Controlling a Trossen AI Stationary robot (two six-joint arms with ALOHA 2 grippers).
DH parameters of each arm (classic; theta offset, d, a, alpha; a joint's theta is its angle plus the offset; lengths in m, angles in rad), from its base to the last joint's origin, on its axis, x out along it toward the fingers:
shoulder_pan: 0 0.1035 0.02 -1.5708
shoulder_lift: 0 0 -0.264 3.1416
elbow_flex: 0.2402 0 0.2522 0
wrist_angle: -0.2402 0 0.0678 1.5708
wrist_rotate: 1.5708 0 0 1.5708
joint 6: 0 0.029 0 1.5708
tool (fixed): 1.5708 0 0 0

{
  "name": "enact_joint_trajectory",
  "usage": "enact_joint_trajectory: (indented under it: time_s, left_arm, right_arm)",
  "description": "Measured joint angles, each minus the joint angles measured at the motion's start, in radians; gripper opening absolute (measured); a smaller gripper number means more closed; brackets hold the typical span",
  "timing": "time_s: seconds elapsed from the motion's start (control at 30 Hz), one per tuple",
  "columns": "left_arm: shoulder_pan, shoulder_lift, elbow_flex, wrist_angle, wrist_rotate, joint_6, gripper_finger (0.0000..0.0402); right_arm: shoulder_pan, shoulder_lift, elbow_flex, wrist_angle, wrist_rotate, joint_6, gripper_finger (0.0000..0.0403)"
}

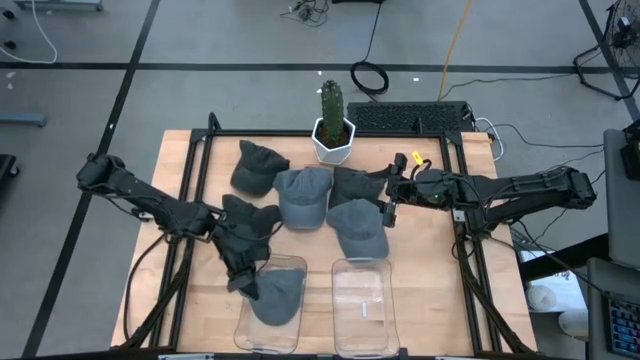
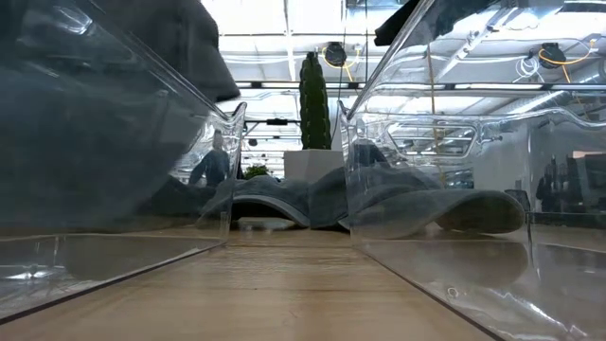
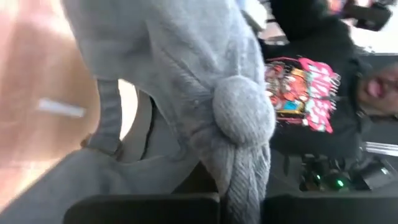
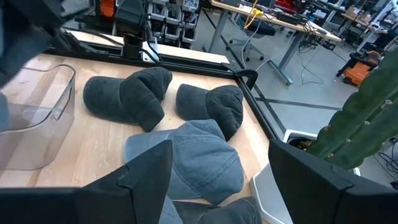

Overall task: Pick & Place hat
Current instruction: Put the top right gray cap into the left transparent bin

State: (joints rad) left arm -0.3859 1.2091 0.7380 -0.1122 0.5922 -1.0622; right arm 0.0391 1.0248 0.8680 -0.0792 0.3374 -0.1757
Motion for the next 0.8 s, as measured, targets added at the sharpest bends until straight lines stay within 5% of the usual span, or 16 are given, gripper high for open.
enact_joint_trajectory:
  time_s: [0.53,0.8]
  left_arm:
    - [-0.028,0.015,0.0,-0.082,-0.045,-0.233,0.0001]
    - [-0.031,0.015,0.0,-0.071,-0.054,-0.111,0.0002]
  right_arm:
    - [0.0,0.0,0.0,0.0,-0.001,-0.005,0.0254]
    - [0.0,0.0,0.0,0.0,-0.002,-0.012,0.0254]
